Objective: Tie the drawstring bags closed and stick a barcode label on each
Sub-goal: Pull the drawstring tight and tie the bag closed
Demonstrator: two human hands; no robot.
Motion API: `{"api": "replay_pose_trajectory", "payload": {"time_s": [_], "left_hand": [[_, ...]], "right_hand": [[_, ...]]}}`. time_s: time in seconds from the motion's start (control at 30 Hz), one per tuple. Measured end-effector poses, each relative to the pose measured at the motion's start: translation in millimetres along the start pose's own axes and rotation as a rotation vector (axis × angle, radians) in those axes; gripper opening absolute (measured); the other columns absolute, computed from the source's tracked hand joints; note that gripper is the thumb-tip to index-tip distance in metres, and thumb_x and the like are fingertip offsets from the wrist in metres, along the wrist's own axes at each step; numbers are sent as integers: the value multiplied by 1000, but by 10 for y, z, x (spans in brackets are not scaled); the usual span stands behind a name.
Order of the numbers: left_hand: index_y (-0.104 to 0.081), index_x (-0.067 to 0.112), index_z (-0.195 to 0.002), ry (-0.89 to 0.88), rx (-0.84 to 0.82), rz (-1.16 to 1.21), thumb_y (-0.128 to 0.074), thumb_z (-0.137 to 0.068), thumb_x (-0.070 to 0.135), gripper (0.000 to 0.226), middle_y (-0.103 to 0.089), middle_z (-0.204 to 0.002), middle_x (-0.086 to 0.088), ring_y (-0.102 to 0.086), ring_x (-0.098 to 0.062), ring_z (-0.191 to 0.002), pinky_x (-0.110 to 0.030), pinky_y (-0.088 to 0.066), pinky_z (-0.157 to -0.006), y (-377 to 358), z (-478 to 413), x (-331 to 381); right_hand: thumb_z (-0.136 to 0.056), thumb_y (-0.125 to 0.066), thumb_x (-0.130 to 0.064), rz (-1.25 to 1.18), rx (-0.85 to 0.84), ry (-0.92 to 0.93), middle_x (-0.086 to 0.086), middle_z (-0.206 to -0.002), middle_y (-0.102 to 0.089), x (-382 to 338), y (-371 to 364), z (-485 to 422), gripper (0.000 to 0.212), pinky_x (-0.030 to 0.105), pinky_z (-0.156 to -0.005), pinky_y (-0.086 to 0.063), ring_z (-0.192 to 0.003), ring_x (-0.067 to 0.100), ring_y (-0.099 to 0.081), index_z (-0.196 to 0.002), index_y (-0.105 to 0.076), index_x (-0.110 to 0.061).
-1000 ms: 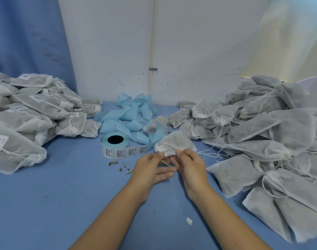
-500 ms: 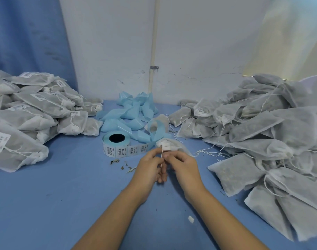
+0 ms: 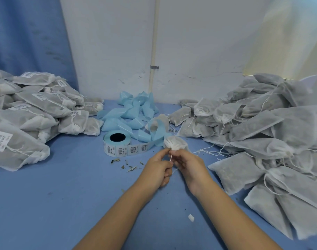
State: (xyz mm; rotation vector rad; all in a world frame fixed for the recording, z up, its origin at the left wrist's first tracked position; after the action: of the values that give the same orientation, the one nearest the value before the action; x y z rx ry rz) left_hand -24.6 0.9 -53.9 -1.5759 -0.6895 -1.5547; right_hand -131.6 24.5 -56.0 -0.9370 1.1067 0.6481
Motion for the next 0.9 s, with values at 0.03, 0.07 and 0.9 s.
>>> {"api": "replay_pose_trajectory", "payload": {"time_s": [0.03,0.07,0.9], "left_hand": [[-45,26,-125,0,-6,3,-36,-94,-5,45,-26,-52,0,-24,-7,-32,-16,-21,-33,-6,0,3],[-45,29,-123,-2,-10,1,-36,-94,-4,44,-26,-52,0,-24,-7,-32,-16,-21,-33,-10,-6,1],[-60,17,-99,-566,301,-951,-47,-98,24,14,-46,-131,19,-49,-1,-82,-23,-35,-63,242,-17,-112]], "right_hand": [[-81,-62,1,-30,4,-16,5,-72,-68,-7,5,-5,9,21,-75,-45,-69,13,-61,-77,-68,-4],[-81,-62,2,-53,8,-27,4,-71,-68,-12,10,-10,10,20,-74,-46,-67,11,-62,-76,-68,-4],[-98,-41,-25,1300,128,643,-8,-85,-52,-6,66,79,15,36,-69,-37,-88,18,-46,-88,-50,-20]]}}
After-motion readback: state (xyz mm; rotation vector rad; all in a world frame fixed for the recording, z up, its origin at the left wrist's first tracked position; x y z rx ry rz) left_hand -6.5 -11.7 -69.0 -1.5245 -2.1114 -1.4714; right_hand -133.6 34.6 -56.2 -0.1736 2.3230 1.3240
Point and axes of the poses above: each hand's wrist, its own z-axis away from the middle knuckle, its own y-axis out of the back of the hand, x = y × z, the point moved 1 cm from there along -z, towards the middle knuckle
